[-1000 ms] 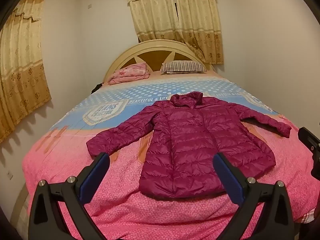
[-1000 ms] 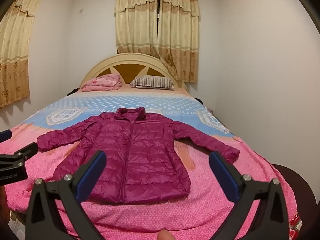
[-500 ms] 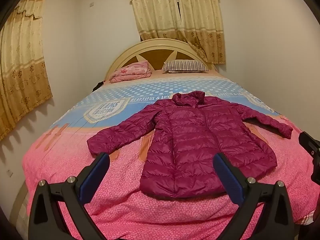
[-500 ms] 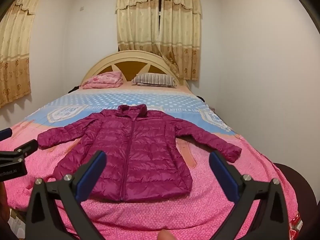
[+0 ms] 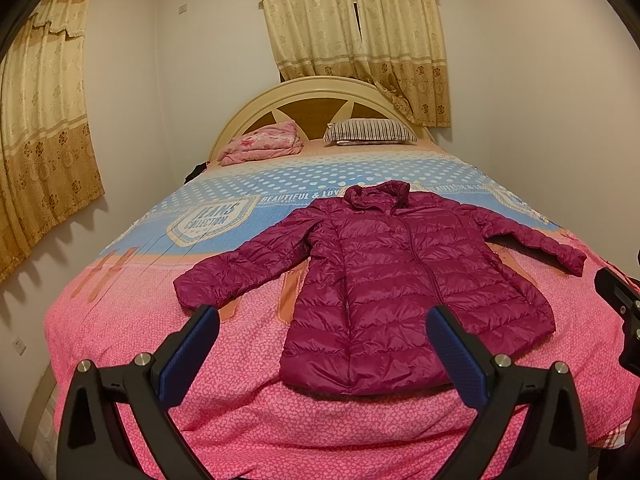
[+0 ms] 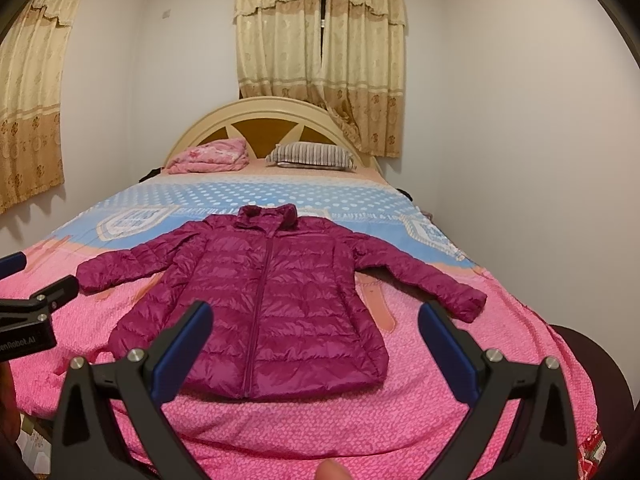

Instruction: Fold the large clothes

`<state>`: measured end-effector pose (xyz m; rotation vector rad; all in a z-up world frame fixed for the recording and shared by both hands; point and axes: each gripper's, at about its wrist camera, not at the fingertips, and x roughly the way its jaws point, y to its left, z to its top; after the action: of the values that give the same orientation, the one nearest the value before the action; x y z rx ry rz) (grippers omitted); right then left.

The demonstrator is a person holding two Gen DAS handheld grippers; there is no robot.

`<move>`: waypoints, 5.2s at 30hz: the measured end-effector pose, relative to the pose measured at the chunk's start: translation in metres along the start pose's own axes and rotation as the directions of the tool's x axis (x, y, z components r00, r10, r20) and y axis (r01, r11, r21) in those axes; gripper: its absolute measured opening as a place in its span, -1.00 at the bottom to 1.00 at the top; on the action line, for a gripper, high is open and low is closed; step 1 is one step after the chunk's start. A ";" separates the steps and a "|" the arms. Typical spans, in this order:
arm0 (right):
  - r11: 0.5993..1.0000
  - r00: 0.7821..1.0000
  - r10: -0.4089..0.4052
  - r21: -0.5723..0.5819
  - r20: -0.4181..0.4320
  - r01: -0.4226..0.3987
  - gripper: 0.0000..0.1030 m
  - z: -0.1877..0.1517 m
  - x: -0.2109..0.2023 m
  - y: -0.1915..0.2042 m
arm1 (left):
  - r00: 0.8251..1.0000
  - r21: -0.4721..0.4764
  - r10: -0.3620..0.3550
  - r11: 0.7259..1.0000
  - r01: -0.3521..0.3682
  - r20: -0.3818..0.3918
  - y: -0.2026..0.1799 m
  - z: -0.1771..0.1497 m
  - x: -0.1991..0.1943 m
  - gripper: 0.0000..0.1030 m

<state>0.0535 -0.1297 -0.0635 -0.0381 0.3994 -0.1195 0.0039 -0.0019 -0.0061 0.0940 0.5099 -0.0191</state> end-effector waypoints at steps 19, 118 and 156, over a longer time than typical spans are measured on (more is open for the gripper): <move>1.000 1.000 0.006 -0.001 -0.009 -0.006 1.00 -0.001 0.000 0.000 | 1.000 -0.002 0.007 1.000 -0.007 -0.003 0.002 -0.003 0.005 0.98; 0.937 0.913 -0.350 -0.077 -0.209 0.342 -0.56 0.107 0.222 -0.182 | 0.979 -0.015 0.126 0.991 -0.130 -0.162 0.076 0.041 0.263 0.98; 0.899 0.924 0.229 -0.296 -0.307 -0.322 0.74 0.037 0.306 0.186 | 0.955 -0.058 0.233 0.967 -0.248 -0.184 0.114 0.070 0.296 0.98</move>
<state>0.3679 0.0172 -0.1582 -0.3110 0.6878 0.2344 0.3013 0.1066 -0.0801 0.0791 0.6728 0.2504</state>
